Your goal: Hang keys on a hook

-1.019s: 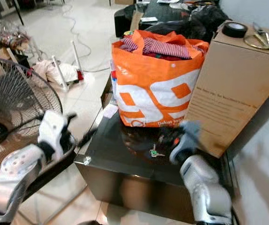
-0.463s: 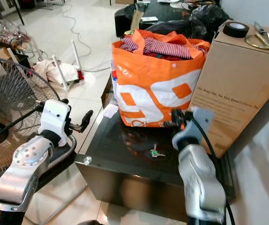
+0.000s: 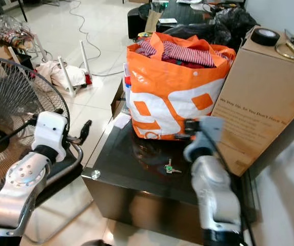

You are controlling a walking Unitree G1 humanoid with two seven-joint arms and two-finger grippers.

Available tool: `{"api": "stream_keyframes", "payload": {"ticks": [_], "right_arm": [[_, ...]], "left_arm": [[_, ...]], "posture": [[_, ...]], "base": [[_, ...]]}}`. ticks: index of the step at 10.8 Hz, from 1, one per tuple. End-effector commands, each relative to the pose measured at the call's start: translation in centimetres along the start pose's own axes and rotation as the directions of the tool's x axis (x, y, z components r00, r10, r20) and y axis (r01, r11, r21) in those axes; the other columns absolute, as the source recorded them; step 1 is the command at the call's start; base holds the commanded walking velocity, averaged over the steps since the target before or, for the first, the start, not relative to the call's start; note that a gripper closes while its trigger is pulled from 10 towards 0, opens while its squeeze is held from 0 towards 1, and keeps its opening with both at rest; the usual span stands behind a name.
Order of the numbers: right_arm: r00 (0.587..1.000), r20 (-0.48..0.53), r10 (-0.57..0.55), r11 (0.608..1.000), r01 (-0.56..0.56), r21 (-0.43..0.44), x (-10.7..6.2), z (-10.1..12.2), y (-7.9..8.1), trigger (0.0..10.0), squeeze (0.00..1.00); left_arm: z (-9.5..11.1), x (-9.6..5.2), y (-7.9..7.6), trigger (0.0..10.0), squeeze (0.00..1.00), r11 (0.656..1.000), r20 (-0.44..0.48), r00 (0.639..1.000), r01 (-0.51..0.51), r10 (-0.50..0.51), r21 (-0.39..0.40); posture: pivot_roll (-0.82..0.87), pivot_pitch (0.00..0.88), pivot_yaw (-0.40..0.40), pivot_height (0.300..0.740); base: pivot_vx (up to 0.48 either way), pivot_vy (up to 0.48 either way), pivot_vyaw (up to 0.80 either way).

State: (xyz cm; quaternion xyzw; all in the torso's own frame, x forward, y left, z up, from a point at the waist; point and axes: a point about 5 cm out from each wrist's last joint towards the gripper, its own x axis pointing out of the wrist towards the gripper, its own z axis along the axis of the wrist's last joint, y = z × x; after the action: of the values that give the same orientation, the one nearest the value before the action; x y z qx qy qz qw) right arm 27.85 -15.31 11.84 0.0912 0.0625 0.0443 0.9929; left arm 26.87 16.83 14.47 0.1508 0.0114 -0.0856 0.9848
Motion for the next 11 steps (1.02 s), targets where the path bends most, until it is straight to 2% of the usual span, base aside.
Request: {"api": "stream_keyframes", "payload": {"ticks": [1, 3, 6, 11], "right_arm": [[1.0, 0.019, 0.017, 1.0, -0.016, -0.02, 0.42, 0.45, 0.19, 10.0, 0.0], [1.0, 0.009, 0.015, 1.0, -0.015, 0.004, 0.62, 0.48, 0.01, 10.0, 0.0], [1.0, 0.006, 0.018, 1.0, -0.018, -0.016, 0.45, 0.34, -0.03, 10.0, 0.0], [0.999, -0.014, 0.046, 0.998, -0.046, -0.032, 1.33, 0.28, 0.49, 10.0, 0.0]], "left_arm": [[0.16, -0.23, 0.46, 10.0, 0.0, 1.0, 0.013, 0.999, -0.031, 0.03, 0.008], [0.07, -0.25, 0.28, 10.0, 0.0, 1.0, 0.008, 1.0, -0.024, 0.023, 0.018], [-0.06, -0.14, 0.12, 10.0, 0.0, 1.0, 0.009, 1.0, -0.026, 0.026, 0.001], [-0.32, -0.72, 0.32, 10.0, 0.0, 0.998, 0.005, 0.998, -0.069, 0.069, -0.006]], "posture": [[0.06, 0.0, -0.055, 0.74], [0.07, 0.0, -0.053, 0.74], [0.07, 0.0, -0.074, 0.74], [0.11, 0.0, -0.115, 0.74]], "base": [[0.0, 0.0, 0.0], [0.0, 0.0, 0.0], [0.0, 0.0, 0.0], [0.0, 0.0, 0.0]]}}
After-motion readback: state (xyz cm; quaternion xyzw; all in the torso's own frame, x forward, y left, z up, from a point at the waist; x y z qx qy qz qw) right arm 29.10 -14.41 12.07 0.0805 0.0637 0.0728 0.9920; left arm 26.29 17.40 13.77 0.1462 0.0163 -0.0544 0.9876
